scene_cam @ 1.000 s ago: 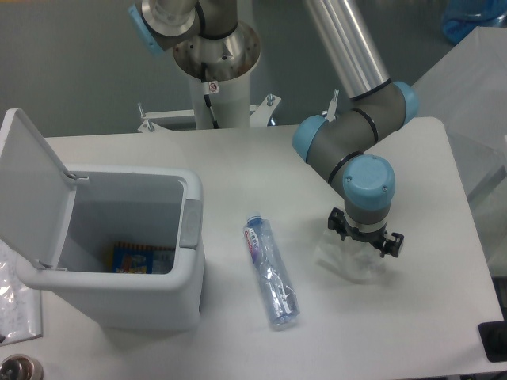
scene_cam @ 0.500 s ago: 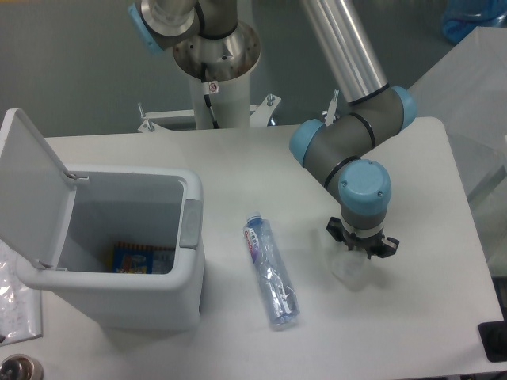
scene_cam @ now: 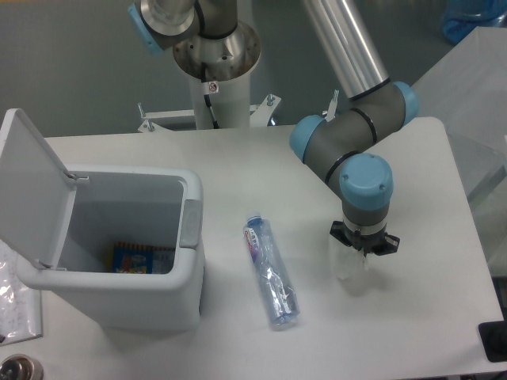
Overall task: Place the trash in the trash can
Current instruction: 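Lower the gripper onto the clear plastic bag and close on it, then lift the plastic bag and carry it over the open trash bin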
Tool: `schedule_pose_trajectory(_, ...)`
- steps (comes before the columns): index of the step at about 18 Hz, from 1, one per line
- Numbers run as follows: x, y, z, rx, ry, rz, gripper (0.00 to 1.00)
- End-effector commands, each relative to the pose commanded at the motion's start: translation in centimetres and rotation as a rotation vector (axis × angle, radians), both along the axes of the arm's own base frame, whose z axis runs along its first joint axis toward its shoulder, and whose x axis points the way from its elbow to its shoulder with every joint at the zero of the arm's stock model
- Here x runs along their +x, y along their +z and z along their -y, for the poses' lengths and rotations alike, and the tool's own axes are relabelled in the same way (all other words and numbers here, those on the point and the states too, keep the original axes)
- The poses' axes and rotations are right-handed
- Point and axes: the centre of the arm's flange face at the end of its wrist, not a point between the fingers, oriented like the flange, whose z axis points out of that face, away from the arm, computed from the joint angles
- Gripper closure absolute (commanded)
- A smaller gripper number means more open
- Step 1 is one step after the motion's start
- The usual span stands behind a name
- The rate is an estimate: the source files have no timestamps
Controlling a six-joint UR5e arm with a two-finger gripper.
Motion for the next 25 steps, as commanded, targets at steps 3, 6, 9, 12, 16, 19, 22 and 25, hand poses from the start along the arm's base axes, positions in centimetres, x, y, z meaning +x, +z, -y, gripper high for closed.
schedule_pose_trajectory(3, -1.0, 2.9, -1.4, 0.113, 0.072, -0.006, 0.95)
schedule_pose_trajectory(6, -1.7, 5.5, -2.7, 0.268, 0.113, 0.032, 0.95)
schedule_pose_trajectory(9, -1.5, 6.6, -3.8, 0.414, 0.132, 0.118, 0.95)
schedule_pose_trajectory(12, -0.3, 11.2, -3.7, 0.554, 0.129, 0.153, 0.95)
schedule_pose_trajectory(16, 1.1, 14.5, -4.3, 0.689, 0.128, 0.224, 0.95)
schedule_pose_trajectory(19, 2.7, 18.3, -4.2, 0.757, 0.112, 0.227, 0.95)
schedule_pose_trajectory(22, 4.6, 21.6, -4.3, 0.822, 0.089, 0.239, 0.95)
schedule_pose_trajectory(25, 7.1, 25.1, -4.3, 0.881, 0.071, 0.257, 0.95)
